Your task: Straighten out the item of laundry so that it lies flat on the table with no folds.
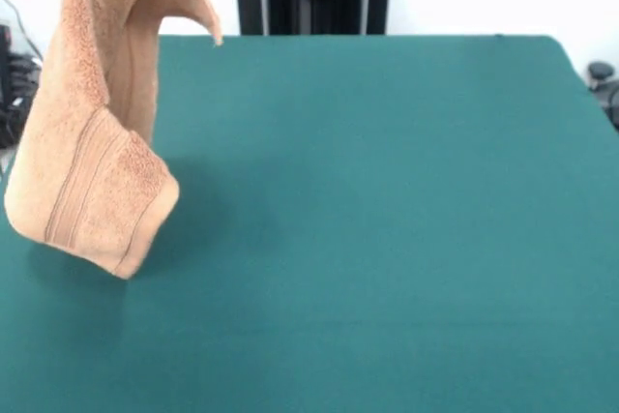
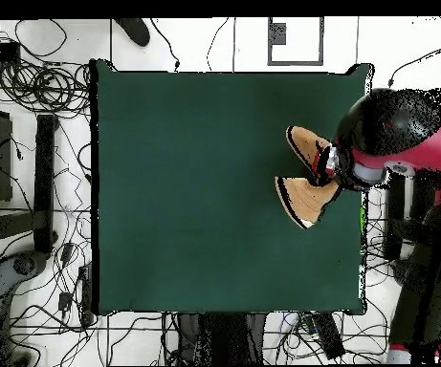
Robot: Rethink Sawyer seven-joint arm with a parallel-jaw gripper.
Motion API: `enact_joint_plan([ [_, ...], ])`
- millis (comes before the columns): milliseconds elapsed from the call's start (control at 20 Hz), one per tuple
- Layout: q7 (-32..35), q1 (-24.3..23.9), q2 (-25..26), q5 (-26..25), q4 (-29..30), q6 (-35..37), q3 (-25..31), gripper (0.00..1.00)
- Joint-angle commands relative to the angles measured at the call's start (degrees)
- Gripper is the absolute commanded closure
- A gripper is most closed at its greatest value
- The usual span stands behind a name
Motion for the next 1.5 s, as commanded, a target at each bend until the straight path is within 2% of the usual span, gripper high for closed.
enact_joint_plan([
  [50, -9.7, 0.8, -1.1, 1.6, 10.2, -5.5, 8.8, 1.00],
  [250, -8.1, 0.5, -1.4, 2.6, 11.1, -4.8, 9.4, 1.00],
  [600, -6.9, -1.9, -3.7, 3.1, 21.8, -23.3, 12.0, 1.00],
  [850, -5.2, -3.6, -4.2, 2.4, 26.9, -32.9, 14.2, 1.00],
  [1200, -3.8, -5.8, -4.0, 0.9, 31.3, -41.8, 17.0, 1.00],
  [1500, -1.7, -5.8, -3.4, -1.5, 32.2, -47.2, 17.3, 1.00],
])
